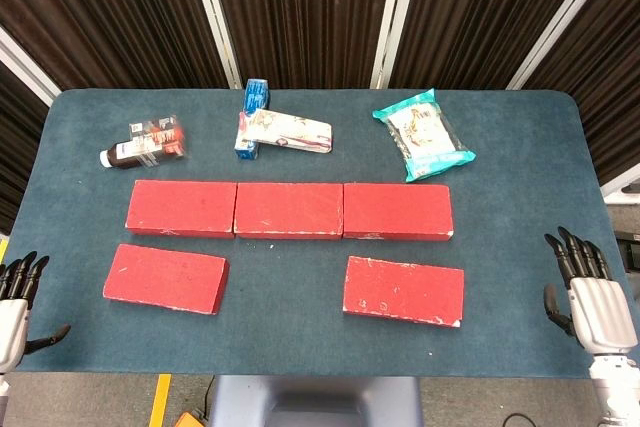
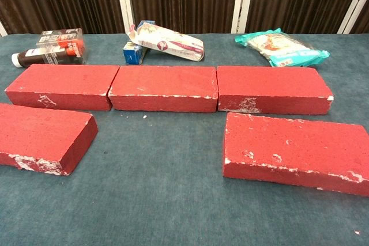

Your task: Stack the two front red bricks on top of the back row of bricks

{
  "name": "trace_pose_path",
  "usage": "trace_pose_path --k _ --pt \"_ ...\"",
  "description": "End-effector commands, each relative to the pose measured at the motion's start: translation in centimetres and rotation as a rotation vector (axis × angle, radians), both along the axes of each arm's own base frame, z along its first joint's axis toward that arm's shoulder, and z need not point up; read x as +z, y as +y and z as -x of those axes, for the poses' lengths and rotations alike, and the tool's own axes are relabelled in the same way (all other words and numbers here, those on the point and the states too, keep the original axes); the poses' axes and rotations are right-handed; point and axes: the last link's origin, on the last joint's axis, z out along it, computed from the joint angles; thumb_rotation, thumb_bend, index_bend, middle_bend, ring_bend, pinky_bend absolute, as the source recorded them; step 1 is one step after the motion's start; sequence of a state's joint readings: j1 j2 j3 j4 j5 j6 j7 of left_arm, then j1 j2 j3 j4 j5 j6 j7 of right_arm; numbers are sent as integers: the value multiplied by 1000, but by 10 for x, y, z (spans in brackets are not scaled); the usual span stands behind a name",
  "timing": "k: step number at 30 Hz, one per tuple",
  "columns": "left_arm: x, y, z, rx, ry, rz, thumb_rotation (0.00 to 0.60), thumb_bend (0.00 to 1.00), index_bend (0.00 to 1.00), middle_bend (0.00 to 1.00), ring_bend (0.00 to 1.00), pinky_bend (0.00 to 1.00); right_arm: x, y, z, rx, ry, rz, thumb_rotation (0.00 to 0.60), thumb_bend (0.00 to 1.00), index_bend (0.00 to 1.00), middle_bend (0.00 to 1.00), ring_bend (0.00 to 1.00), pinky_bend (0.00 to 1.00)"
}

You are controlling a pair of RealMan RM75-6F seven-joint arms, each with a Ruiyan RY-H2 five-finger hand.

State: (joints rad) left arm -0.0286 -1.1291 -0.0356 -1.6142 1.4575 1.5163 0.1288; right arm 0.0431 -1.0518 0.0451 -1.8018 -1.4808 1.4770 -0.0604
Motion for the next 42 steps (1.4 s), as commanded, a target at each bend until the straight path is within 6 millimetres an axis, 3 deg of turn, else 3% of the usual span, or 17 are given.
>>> trace_pose_path --k 1,16,25,30,37,42 --pt "1 -1 -1 -5 -1 -8 600 0 0 0 0 24 -1 1 -1 5 -1 -4 600 648 164 18 0 0" --pt "-7 -1 -8 0 -7 83 600 0 0 0 0 24 -3 6 -3 10 -2 -36 600 648 164 17 0 0" --pt "13 20 -59 -53 53 390 600 0 0 0 0 23 -8 1 -1 -1 5 -83 600 648 163 18 0 0" --pt "14 34 -85 -25 112 537 600 0 0 0 0 23 -9 1 -1 -11 15 -107 600 647 163 18 0 0" --pt "-3 54 -112 -2 166 653 600 0 0 0 0 22 -10 1 -1 -14 17 -103 600 648 164 17 0 0" --pt "-23 63 -121 10 211 729 600 0 0 0 0 23 -8 0 -1 -13 11 -95 600 648 164 18 0 0"
